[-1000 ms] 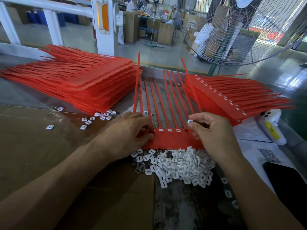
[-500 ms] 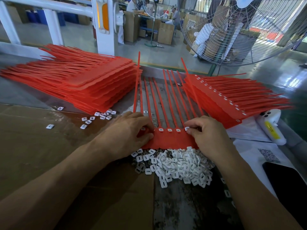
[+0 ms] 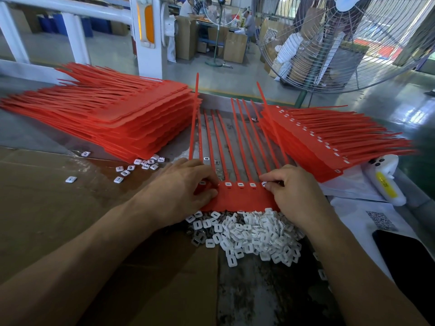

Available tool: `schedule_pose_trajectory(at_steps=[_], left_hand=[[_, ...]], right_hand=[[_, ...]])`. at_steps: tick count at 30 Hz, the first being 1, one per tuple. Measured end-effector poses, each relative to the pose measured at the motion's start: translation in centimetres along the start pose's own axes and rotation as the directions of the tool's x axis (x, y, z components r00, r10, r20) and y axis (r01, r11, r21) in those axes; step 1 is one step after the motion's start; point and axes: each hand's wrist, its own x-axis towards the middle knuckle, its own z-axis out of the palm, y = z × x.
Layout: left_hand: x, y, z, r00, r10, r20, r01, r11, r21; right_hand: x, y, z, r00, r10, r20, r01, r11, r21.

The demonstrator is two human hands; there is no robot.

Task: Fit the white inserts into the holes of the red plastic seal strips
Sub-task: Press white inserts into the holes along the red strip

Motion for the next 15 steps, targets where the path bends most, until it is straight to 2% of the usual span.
schedule_pose_trajectory(at_steps=[7,15], left_hand=[[-0.01,0.04,0.02,1.000,0.009,-0.005,-0.009,1.000,0.000],[-0.03,0.06,0.01,1.000,0.013,-0.011,-0.013,1.000,-0.007]], right_hand=[[-0.41,0.17,-0.49,0.999,0.026,-0.025,-0.024,0.996,0.083],[-0.79,0.40,-0.85,0.999,0.011,-0.047,-0.009,0.999,0.036]])
